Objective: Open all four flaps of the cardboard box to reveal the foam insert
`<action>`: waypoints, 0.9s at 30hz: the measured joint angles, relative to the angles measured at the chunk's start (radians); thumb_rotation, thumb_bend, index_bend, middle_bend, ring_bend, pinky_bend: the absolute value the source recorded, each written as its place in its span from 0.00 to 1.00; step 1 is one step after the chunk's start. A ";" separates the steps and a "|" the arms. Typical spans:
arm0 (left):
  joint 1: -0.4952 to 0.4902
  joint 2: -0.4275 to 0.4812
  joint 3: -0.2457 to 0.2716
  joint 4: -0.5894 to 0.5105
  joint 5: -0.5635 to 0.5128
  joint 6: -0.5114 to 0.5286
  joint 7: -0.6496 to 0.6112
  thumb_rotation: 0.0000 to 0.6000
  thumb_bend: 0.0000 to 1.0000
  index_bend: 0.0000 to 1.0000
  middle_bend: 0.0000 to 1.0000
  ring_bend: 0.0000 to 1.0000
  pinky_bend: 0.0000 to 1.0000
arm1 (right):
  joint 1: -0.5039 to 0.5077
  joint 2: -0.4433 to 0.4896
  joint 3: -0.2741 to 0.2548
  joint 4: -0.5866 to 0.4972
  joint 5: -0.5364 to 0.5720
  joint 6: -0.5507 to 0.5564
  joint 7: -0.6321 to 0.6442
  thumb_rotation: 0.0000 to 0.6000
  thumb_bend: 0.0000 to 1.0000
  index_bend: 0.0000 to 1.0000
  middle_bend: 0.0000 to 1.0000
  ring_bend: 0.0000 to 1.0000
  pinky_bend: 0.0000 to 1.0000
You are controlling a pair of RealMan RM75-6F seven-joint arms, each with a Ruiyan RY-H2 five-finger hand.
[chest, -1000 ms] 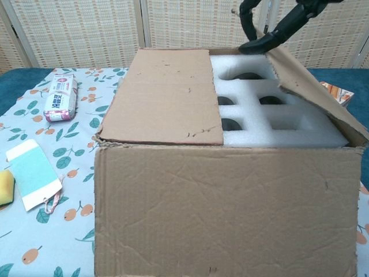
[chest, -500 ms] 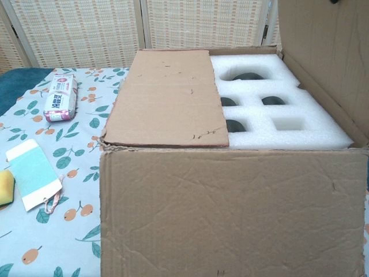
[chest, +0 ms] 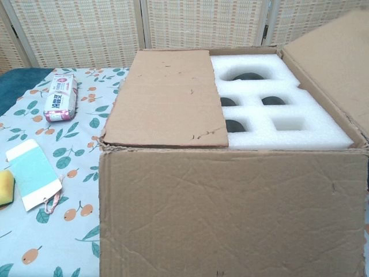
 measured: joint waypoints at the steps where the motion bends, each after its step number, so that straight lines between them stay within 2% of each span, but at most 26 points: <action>1: -0.003 0.002 -0.001 -0.003 -0.001 -0.002 0.001 1.00 0.63 0.00 0.00 0.00 0.00 | -0.011 -0.007 -0.003 0.018 -0.008 0.008 0.011 0.50 0.29 0.52 0.00 0.00 0.00; 5: -0.015 0.017 -0.004 -0.019 0.015 -0.010 -0.002 1.00 0.63 0.00 0.00 0.00 0.00 | -0.056 -0.037 -0.010 0.084 -0.043 0.056 0.076 0.50 0.29 0.48 0.00 0.00 0.00; 10: -0.042 0.062 0.003 -0.070 0.094 -0.022 -0.002 1.00 0.63 0.02 0.00 0.00 0.00 | -0.119 -0.094 -0.013 0.152 -0.068 0.139 0.118 0.50 0.29 0.46 0.00 0.00 0.00; 13: -0.067 0.102 0.009 -0.127 0.169 -0.029 0.005 1.00 0.63 0.15 0.00 0.00 0.00 | -0.164 -0.140 -0.012 0.190 -0.070 0.195 0.126 0.53 0.29 0.46 0.00 0.00 0.00; 17: -0.120 0.173 0.017 -0.222 0.275 -0.063 0.010 1.00 0.64 0.24 0.00 0.00 0.00 | -0.231 -0.198 -0.011 0.214 -0.074 0.278 0.118 0.55 0.29 0.46 0.00 0.00 0.00; 19: -0.163 0.211 0.018 -0.271 0.329 -0.102 -0.004 1.00 0.66 0.27 0.00 0.00 0.00 | -0.263 -0.214 -0.013 0.217 -0.076 0.311 0.116 0.67 0.29 0.44 0.00 0.00 0.00; 20: -0.183 0.225 0.017 -0.288 0.347 -0.120 -0.013 1.00 0.66 0.28 0.00 0.00 0.00 | -0.283 -0.221 -0.016 0.216 -0.079 0.331 0.115 0.69 0.29 0.43 0.00 0.00 0.00; 22: -0.230 0.247 0.011 -0.315 0.371 -0.162 -0.030 1.00 0.69 0.29 0.00 0.00 0.00 | -0.312 -0.225 -0.022 0.204 -0.083 0.357 0.110 0.83 0.29 0.39 0.00 0.00 0.00; 24: -0.275 0.256 0.001 -0.330 0.379 -0.206 -0.043 1.00 0.72 0.31 0.00 0.00 0.00 | -0.339 -0.224 -0.028 0.183 -0.094 0.388 0.092 0.90 0.29 0.38 0.00 0.00 0.00; 27: -0.341 0.258 -0.014 -0.346 0.381 -0.276 -0.067 1.00 0.79 0.34 0.00 0.00 0.00 | -0.376 -0.229 -0.030 0.170 -0.115 0.448 0.074 0.91 0.29 0.38 0.00 0.00 0.00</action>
